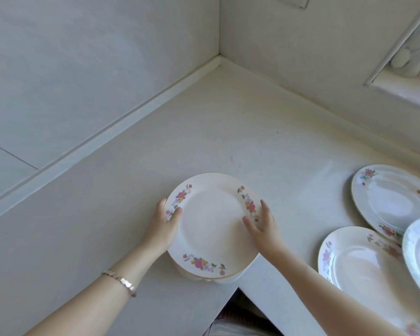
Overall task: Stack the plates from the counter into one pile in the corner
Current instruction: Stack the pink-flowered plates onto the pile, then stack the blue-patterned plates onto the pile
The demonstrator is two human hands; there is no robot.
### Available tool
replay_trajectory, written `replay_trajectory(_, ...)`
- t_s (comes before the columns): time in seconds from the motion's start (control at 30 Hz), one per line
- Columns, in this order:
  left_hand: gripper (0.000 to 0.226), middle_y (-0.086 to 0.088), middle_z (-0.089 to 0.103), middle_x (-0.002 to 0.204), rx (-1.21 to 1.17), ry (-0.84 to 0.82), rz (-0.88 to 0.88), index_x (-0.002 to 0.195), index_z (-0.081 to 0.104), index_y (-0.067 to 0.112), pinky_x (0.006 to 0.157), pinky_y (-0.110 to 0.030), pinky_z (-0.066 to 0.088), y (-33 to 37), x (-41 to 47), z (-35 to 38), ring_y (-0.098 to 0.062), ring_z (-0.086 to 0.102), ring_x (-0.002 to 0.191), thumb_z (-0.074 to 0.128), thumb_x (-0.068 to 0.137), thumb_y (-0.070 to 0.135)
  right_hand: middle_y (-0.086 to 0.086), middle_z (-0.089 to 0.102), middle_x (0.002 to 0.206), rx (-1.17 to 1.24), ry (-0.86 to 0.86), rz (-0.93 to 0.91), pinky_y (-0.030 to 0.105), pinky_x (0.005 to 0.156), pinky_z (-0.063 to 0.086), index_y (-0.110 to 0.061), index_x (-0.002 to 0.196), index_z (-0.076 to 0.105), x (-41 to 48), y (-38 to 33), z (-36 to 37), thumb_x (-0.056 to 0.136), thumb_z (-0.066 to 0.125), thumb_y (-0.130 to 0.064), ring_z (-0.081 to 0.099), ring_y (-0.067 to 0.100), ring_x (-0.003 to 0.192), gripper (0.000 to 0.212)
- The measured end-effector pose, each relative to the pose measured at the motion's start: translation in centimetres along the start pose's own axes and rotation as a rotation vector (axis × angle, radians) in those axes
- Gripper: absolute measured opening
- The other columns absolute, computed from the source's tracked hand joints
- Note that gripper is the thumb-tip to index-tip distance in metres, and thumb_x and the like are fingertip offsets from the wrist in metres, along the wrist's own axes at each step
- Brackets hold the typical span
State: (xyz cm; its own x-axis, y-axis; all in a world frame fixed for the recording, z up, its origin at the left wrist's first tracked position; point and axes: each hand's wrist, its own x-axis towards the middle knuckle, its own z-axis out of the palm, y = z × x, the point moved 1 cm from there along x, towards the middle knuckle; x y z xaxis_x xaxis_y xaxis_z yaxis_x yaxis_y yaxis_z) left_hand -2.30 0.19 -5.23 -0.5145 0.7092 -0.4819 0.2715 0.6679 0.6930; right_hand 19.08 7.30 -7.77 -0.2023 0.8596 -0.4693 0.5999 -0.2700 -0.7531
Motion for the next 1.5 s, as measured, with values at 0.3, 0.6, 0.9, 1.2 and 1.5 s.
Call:
replay_trajectory(0.3,0.068,-0.018,0.010,0.157,0.445,0.085,0.206,0.149,0.006,0.005,0.118,-0.038,0.012,2.3,0.5,1.3,-0.029,0.009,0.146,0.037,0.096,0.036,0.003,0.048,0.138,0.106,0.006,0.098,0.043,0.102,0.042,-0.022,0.140,0.034,0.3,-0.1,-0.6,0.089,0.047,-0.039,0.052,0.023,0.120,0.054)
replay_trajectory(0.6,0.023,-0.009,0.065,0.111,0.447,-0.342,0.661,0.106,0.064,0.006,0.091,-0.026,0.038,11.6,-2.8,11.7,-0.025,0.057,0.110,0.046,0.092,0.014,0.002,0.066,0.080,0.342,0.238,0.247,0.018,0.066,0.047,-0.011,0.098,0.062,-5.9,4.7,-13.5,0.095,0.045,-0.009,0.062,0.014,0.072,0.017)
replay_trajectory(0.9,0.025,0.002,0.063,0.072,0.468,-0.682,0.552,0.067,0.055,0.025,0.068,-0.025,0.046,15.5,-9.6,25.3,-0.022,0.060,0.077,0.049,0.087,0.012,0.012,0.062,0.082,0.655,0.637,0.592,0.024,0.061,0.045,0.002,0.117,0.056,-14.3,19.8,-25.2,0.092,0.050,-0.009,0.059,0.023,0.075,0.028)
replay_trajectory(1.2,0.026,-0.003,0.065,0.082,0.497,-0.647,0.442,0.068,0.055,0.027,0.079,-0.028,0.047,15.8,-11.8,31.9,-0.026,0.065,0.093,0.049,0.088,0.012,0.012,0.045,0.143,1.600,0.606,0.516,0.035,0.113,0.030,-0.001,0.141,0.034,-11.7,25.1,-26.0,0.096,0.047,-0.021,0.039,0.025,0.136,0.051)
replay_trajectory(1.5,0.048,-0.018,0.051,0.129,0.571,-0.331,0.291,0.130,0.044,0.005,0.094,-0.035,0.042,13.1,-9.1,30.4,-0.033,0.054,0.114,0.056,0.085,0.013,0.020,0.053,0.132,1.547,0.695,0.501,0.033,0.061,0.054,0.003,0.136,0.039,-10.1,25.4,-26.8,0.094,0.044,0.000,0.061,0.032,0.106,0.042)
